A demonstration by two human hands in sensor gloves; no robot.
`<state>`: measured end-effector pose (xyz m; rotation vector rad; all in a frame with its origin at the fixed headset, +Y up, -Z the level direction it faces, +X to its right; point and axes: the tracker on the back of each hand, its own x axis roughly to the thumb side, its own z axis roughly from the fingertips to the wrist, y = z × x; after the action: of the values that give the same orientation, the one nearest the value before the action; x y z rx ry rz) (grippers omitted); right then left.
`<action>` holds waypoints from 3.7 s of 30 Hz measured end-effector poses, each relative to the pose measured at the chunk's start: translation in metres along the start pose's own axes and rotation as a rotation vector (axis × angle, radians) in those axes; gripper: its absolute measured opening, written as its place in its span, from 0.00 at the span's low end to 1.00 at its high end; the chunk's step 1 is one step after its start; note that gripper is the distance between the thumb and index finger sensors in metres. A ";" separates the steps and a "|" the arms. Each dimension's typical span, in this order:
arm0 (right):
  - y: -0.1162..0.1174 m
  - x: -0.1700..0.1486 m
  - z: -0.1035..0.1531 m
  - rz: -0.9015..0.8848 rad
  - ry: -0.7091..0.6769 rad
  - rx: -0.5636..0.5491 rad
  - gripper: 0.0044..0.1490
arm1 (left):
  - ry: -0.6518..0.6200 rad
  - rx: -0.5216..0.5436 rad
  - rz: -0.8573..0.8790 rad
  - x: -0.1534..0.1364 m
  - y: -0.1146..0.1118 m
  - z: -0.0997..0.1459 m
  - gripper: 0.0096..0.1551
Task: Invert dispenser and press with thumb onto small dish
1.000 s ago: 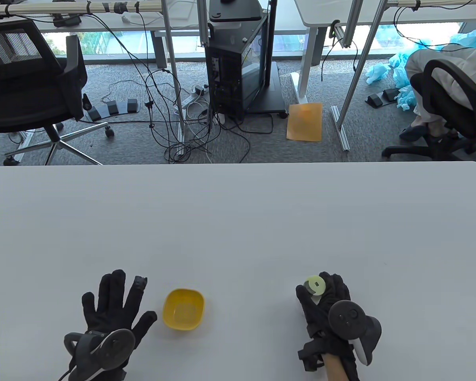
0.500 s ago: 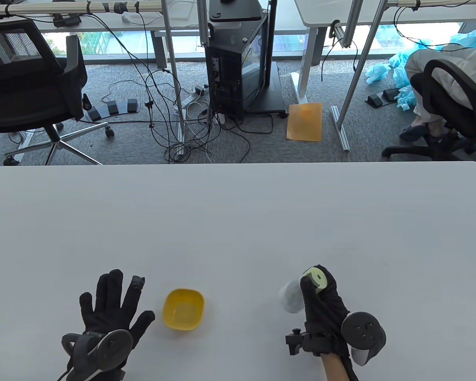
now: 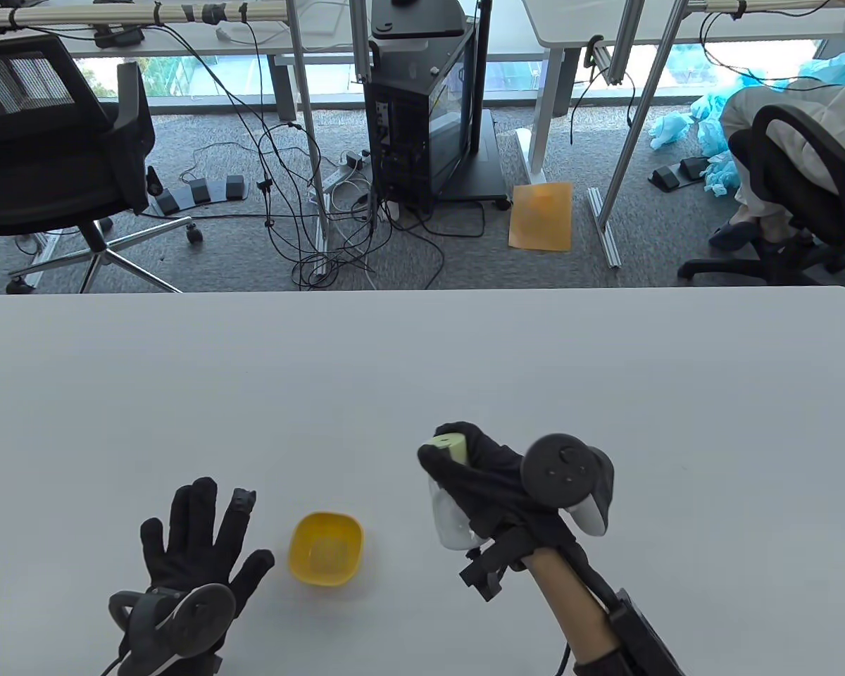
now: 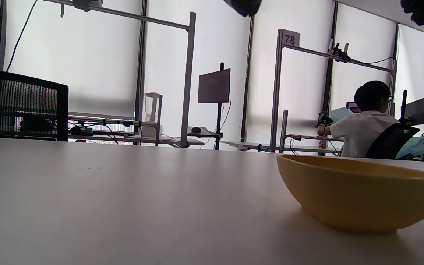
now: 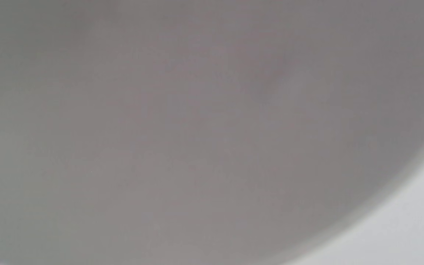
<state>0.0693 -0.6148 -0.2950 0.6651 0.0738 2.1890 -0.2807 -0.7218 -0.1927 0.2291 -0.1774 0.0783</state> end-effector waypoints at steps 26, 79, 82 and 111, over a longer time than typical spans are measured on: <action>0.190 0.002 -0.121 0.531 0.496 1.113 0.54 | 0.001 -0.018 0.026 -0.005 0.001 -0.003 0.46; 0.044 -0.040 0.057 0.118 -0.243 -0.434 0.51 | -0.019 -0.031 0.003 0.002 -0.004 0.000 0.46; 0.040 -0.061 0.092 0.001 -0.256 -0.701 0.51 | -0.021 -0.039 -0.004 0.003 -0.007 0.000 0.46; 0.018 -0.039 0.068 -0.215 -0.115 -0.416 0.51 | -0.001 -0.051 -0.008 0.001 -0.010 -0.002 0.45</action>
<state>0.1097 -0.6664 -0.2493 0.5167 -0.3458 1.8751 -0.2785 -0.7314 -0.1968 0.1791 -0.1792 0.0661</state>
